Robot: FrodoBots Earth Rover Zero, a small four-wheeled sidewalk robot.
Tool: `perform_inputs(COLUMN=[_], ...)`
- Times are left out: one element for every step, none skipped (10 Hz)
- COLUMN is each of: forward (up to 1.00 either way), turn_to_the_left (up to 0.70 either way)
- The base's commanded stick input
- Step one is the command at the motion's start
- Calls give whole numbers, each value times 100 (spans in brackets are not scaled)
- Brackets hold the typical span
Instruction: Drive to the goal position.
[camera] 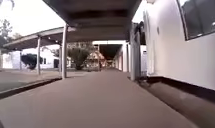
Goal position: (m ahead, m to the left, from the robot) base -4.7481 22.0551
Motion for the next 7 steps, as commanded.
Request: perform_inputs(forward=[70,70,70,70,70,70,70], turn_to_the_left=[0,0,0,0,0,0,0])
